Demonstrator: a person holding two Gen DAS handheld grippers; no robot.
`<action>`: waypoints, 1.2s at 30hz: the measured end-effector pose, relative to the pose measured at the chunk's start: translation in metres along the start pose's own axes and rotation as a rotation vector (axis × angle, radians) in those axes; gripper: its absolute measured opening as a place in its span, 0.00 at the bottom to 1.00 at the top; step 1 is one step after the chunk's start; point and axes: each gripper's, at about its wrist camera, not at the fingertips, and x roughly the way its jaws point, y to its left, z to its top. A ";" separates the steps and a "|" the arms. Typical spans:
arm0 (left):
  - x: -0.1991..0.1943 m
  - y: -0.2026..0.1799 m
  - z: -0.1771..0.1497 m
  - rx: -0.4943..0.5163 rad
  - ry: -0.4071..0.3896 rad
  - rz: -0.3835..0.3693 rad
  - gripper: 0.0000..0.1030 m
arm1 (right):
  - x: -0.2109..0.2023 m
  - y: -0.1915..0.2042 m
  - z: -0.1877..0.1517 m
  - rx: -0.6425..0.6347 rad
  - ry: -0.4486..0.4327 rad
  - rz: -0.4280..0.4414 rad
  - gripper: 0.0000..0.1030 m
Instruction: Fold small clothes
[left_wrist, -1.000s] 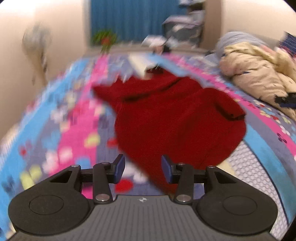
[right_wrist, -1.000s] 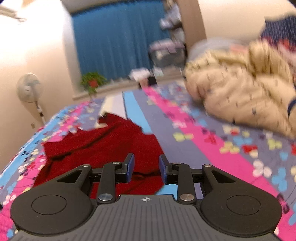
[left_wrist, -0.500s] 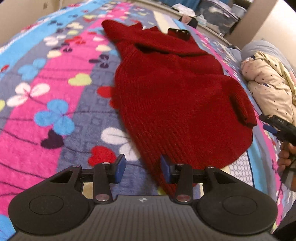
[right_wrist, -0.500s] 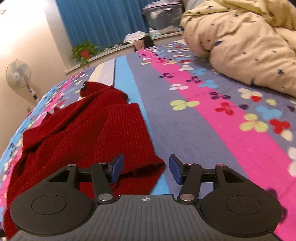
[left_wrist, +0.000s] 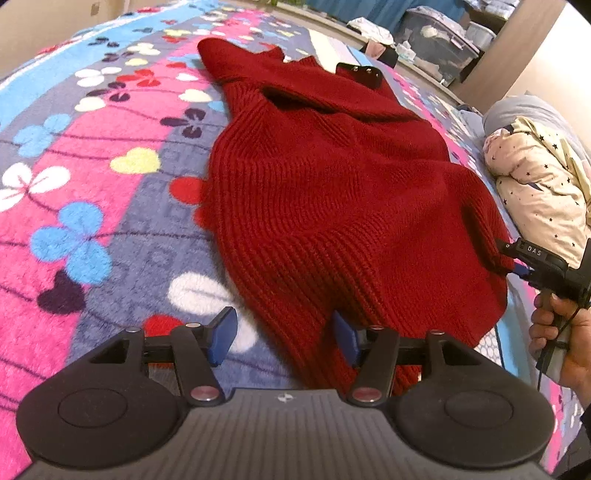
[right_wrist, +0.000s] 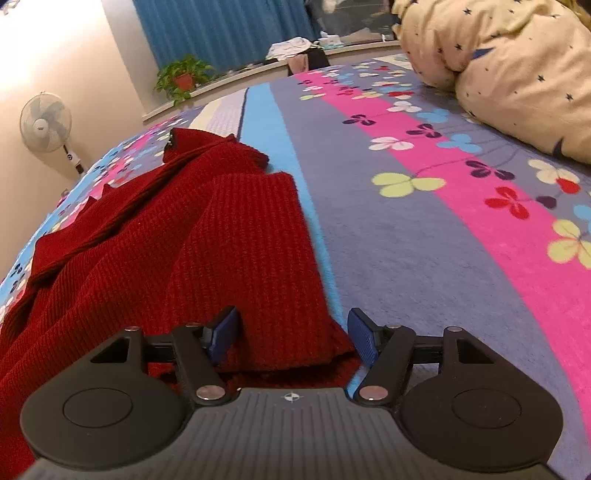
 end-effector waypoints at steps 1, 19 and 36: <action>0.000 -0.002 0.000 0.010 -0.007 0.003 0.57 | -0.001 0.001 0.000 -0.011 -0.007 -0.002 0.49; -0.148 0.044 -0.004 -0.009 -0.226 -0.107 0.05 | -0.173 -0.004 -0.026 0.124 -0.077 0.132 0.18; -0.149 0.126 -0.022 -0.180 0.069 0.029 0.41 | -0.234 -0.070 -0.089 0.183 0.183 0.017 0.24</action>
